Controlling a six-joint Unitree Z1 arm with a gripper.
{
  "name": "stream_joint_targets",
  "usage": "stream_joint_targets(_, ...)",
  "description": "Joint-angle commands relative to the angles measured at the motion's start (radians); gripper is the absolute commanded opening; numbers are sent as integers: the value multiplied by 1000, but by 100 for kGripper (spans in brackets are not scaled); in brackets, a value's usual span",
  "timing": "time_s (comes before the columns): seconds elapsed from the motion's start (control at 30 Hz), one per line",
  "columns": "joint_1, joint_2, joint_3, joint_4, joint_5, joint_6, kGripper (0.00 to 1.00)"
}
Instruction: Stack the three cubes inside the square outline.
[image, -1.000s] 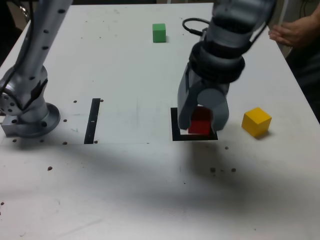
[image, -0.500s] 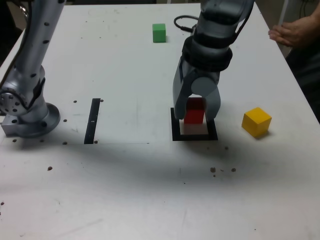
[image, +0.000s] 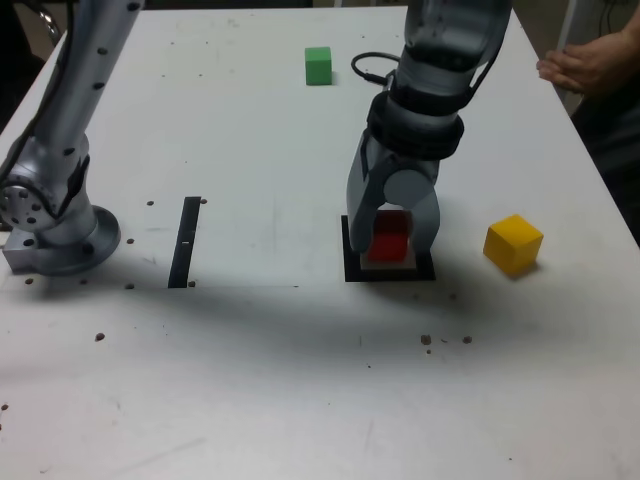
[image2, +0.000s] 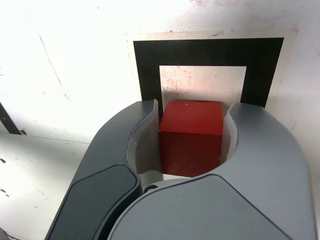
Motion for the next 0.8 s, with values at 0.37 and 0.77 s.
stream_joint_targets(0.37,1,2,30,-19,-3,8,100)
stream_joint_targets(0.77,1,-59,33,-4,28,8,100)
